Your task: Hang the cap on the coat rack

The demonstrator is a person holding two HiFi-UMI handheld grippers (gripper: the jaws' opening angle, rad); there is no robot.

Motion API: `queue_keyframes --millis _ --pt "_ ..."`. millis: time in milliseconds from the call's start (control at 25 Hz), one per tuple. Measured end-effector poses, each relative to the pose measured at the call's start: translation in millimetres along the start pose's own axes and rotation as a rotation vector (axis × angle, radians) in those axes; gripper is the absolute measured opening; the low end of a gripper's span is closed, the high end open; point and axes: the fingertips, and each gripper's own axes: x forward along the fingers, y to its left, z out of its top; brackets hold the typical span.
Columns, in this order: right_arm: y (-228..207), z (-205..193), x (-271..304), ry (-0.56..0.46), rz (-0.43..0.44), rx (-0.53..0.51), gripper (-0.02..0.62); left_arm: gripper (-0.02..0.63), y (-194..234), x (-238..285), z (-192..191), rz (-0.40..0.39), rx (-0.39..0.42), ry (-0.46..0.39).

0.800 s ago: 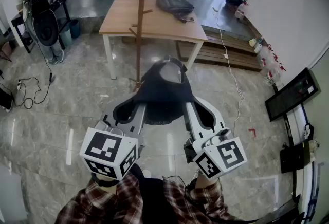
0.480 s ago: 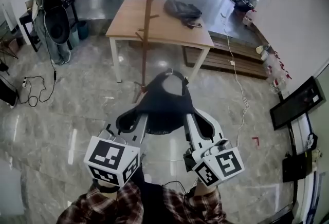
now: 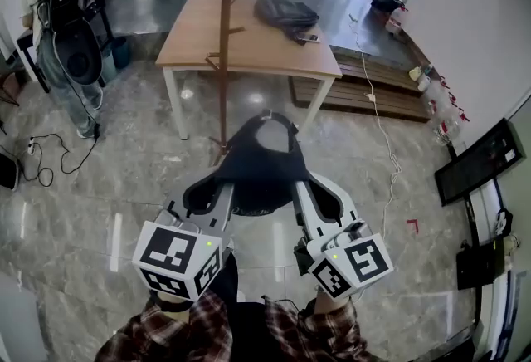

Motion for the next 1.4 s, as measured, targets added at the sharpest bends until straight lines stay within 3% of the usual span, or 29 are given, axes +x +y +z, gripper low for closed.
queue_keyframes --millis 320,600,1040,1400 --pt "-59 7 91 0.001 -0.027 -0.007 0.029 0.028 57 91 20 -0.028 0.002 0.002" --pt "-80 15 168 -0.013 -0.044 -0.012 0.029 0.028 116 142 45 -0.046 0.021 -0.005" --pt "-136 5 212 0.001 -0.074 0.008 0.029 0.028 136 211 42 -0.064 0.026 0.026" --pt "-214 0 261 0.010 -0.029 0.033 0.029 0.028 147 296 45 -0.018 0.026 0.040"
